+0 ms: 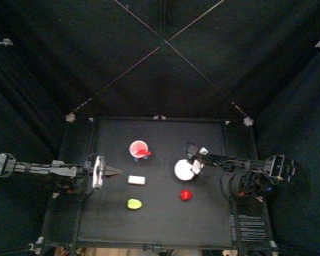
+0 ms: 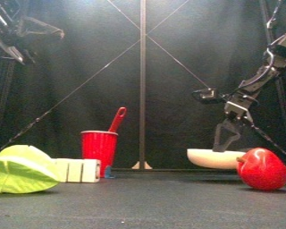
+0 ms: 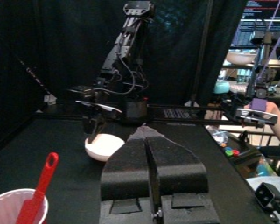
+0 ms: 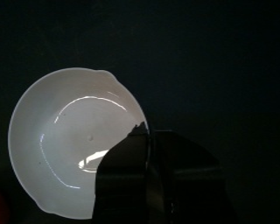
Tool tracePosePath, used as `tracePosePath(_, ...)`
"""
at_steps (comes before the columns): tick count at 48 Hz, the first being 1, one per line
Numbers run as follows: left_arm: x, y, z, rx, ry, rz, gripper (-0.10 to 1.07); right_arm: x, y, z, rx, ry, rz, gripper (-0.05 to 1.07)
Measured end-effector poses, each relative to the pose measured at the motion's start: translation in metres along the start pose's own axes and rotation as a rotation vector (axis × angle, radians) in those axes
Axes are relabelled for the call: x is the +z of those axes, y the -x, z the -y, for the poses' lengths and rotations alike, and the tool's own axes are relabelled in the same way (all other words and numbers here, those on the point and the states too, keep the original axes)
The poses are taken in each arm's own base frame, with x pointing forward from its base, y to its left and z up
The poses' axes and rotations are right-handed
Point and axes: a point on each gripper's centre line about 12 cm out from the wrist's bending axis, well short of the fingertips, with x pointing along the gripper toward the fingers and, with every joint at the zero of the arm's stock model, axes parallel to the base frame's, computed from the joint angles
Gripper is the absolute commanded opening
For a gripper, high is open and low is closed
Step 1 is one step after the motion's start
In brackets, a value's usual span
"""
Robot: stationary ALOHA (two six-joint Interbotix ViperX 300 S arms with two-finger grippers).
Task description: Place pan in center
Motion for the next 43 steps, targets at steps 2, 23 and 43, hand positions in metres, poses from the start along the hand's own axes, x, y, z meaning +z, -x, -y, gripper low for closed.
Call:
tracePosePath(2,0.000,0.000,0.000,0.000,-0.002,0.000,-0.02,0.000,0.000,0.000,0.000,-0.002,0.002,0.36)
tracePosePath(23,0.000,0.000,-0.001,0.005,-0.002,0.000,-0.02,0.018,0.001,-0.023,0.053,0.052,0.069,0.36)
tracePosePath(43,0.000,0.000,-0.001,0.006,-0.002,0.000,-0.02,0.037,-0.012,-0.086,0.180,0.193,0.080,0.36)
